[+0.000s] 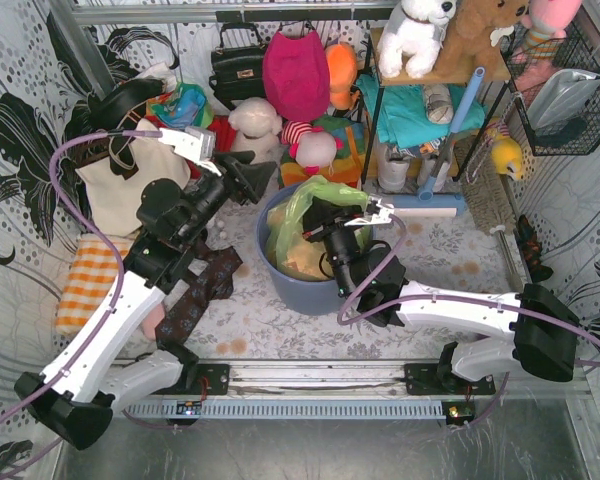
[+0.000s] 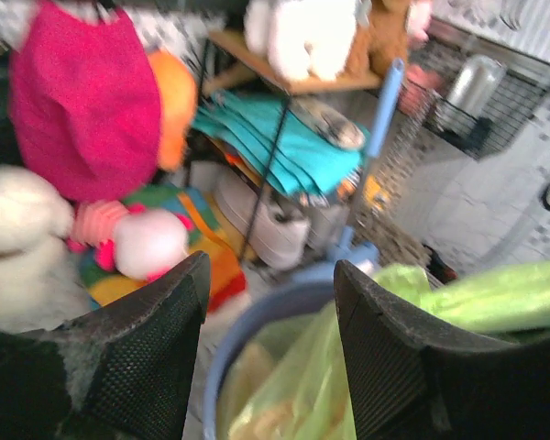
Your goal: Tie the trash bag
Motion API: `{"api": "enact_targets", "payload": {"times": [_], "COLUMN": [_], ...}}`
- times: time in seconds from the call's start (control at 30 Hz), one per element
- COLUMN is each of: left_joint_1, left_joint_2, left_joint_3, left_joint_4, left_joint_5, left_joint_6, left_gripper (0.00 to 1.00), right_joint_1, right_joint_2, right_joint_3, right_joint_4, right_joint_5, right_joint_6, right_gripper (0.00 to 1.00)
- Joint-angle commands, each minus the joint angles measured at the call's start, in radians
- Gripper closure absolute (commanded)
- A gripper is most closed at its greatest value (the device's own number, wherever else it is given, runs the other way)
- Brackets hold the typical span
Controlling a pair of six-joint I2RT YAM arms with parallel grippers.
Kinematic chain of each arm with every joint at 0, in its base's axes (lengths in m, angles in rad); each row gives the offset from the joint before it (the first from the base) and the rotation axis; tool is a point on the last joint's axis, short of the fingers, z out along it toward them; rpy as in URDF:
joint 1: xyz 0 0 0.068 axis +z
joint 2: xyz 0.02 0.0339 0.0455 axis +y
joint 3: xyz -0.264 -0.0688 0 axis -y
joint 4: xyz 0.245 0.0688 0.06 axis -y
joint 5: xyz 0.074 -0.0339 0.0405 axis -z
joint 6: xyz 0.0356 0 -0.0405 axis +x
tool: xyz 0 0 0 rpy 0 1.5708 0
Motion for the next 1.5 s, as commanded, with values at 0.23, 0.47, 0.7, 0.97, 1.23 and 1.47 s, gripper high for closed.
{"api": "enact_targets", "payload": {"times": [0.23,0.47,0.7,0.97,1.23,1.47], "left_joint_1": [0.117,0.122,0.122,0.122,0.094,0.024], "left_joint_2": [0.038,0.041,0.023,-0.029,-0.017,0.000], "left_joint_3": [-0.158,-0.172,-0.173,-0.245,-0.310,-0.291], "left_joint_4": [0.216,0.193,0.230,0.339,0.352,0.275], "left_joint_5": [0.619,0.669,0.728,0.884,0.980,1.036], "left_joint_6": [-0.355,-0.344,-0.353,-0.440,-0.499,-0.416], "left_gripper": [0.42,0.55,1.00,1.00,1.00,1.00], "right_joint_1": [0.006,0.005,0.005,0.005,0.006,0.005], "right_joint_2": [-0.008,0.005,0.025,0.033,0.052,0.062], "right_joint_3": [0.050,0.066,0.080,0.080,0.069,0.041], "right_joint_4": [-0.050,-0.068,-0.070,-0.056,0.036,0.124], "right_joint_5": [0.002,-0.008,-0.004,0.009,-0.009,-0.031], "right_joint_6": [0.017,0.032,0.030,0.012,-0.038,-0.069], "right_gripper": [1.00,1.00,1.00,1.00,1.00,1.00]}}
